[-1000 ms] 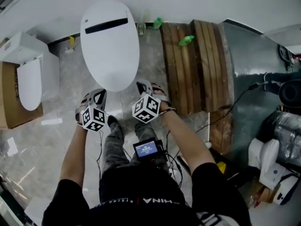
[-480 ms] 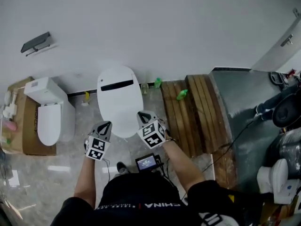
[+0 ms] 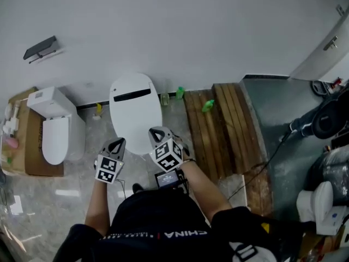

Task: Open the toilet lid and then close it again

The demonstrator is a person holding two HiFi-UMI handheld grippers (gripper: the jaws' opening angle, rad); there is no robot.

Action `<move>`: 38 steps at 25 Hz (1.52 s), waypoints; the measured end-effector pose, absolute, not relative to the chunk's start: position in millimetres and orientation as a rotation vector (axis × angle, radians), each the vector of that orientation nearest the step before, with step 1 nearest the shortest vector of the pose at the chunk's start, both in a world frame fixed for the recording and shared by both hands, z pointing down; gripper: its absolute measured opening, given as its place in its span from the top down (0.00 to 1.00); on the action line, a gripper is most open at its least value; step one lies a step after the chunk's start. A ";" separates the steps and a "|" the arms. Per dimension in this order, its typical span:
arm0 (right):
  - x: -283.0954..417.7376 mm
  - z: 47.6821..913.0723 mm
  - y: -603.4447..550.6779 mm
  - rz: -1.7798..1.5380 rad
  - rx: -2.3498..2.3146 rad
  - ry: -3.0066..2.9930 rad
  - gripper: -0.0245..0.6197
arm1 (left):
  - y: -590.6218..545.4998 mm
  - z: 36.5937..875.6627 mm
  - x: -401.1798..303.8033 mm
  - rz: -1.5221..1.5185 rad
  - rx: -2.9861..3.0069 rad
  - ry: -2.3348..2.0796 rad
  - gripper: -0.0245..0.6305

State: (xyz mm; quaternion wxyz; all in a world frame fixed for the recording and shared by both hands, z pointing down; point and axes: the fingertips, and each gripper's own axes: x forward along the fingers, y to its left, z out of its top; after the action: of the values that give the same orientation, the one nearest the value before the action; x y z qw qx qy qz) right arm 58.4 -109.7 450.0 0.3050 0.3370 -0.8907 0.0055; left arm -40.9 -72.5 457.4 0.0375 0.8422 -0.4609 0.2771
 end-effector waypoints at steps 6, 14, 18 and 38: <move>102.6 463.7 -102.7 -0.129 0.904 -2.331 0.94 | -46.1 473.7 -20.8 0.915 2.459 -1.504 0.95; 118.5 511.6 -64.7 -0.052 0.807 -2.328 0.94 | 41.4 521.2 -28.3 0.953 2.226 -1.537 0.95; 114.5 513.4 -39.5 -0.053 0.808 -2.317 0.94 | 63.0 526.3 -32.0 0.955 2.244 -1.524 0.95; 77.2 495.1 162.7 0.067 1.026 -2.233 0.94 | 222.4 498.2 -57.1 0.901 2.576 -1.330 0.95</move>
State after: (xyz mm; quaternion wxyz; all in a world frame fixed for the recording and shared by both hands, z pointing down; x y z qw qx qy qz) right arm 77.2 162.7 495.1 0.3351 0.3932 -0.8558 0.0255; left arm -57.1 222.4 498.2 0.0531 0.8473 -0.4374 0.2965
